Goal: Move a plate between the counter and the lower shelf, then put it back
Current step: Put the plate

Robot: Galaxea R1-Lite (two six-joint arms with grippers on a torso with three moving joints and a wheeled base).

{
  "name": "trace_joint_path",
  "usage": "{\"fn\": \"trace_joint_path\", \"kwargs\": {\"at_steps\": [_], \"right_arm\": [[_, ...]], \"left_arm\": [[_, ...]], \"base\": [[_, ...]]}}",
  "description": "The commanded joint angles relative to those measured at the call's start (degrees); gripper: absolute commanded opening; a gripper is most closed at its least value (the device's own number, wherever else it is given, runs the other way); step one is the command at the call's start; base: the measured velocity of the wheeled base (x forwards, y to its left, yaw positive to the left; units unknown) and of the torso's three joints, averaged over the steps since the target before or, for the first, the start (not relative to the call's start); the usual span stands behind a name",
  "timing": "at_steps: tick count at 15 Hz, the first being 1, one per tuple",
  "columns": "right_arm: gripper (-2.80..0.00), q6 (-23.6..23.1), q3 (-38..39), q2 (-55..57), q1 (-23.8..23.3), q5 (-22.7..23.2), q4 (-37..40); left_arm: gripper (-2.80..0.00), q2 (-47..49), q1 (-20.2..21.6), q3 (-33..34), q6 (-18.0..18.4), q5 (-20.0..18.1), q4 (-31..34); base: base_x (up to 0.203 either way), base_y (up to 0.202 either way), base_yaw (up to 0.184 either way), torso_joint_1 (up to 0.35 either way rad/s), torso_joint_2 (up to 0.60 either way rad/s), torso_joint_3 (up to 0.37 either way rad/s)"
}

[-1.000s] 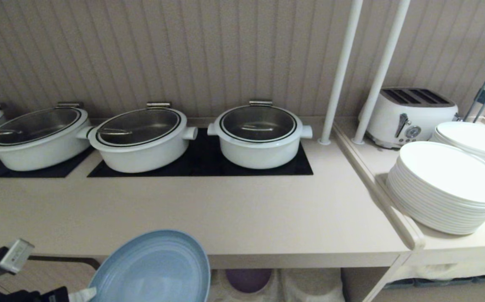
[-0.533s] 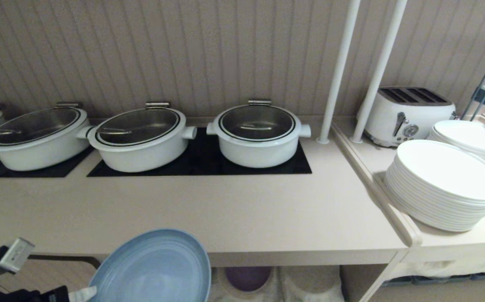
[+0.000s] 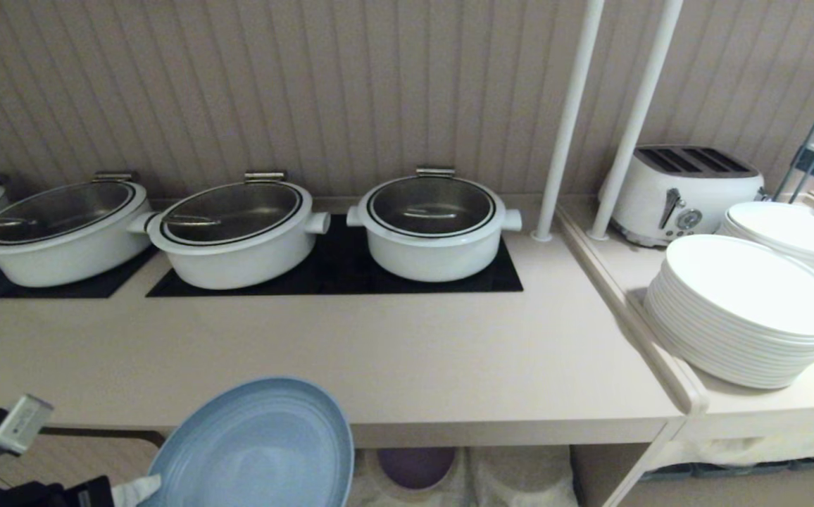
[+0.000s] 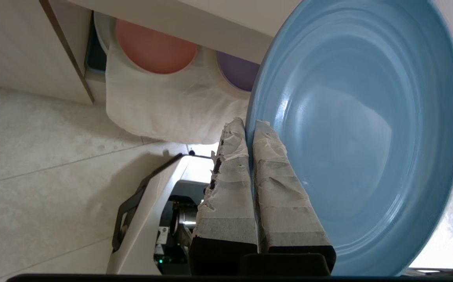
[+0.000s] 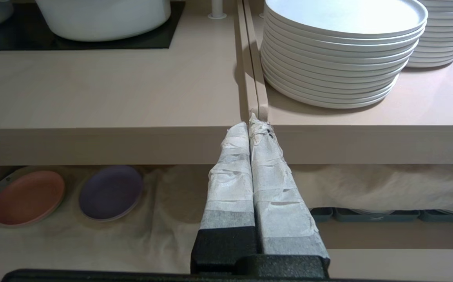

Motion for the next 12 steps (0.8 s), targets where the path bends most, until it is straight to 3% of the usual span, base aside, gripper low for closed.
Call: {"fn": "trace_joint_path", "kwargs": {"at_steps": [1, 12], "right_arm": [[-2.8, -0.04, 0.0, -0.01, 0.02, 0.03, 0.01], [-2.8, 0.01, 0.0, -0.01, 0.02, 0.03, 0.01]], "left_arm": [[-2.8, 0.06, -0.03, -0.42, -0.15, -0.18, -0.06], [-2.8, 15.36, -1.46, -10.41, 0.03, -1.78, -0.06]], "base": [[0.0, 0.0, 0.0, 0.0, 0.0, 0.0], [0.0, 0.0, 0.0, 0.0, 0.0, 0.0]]}}
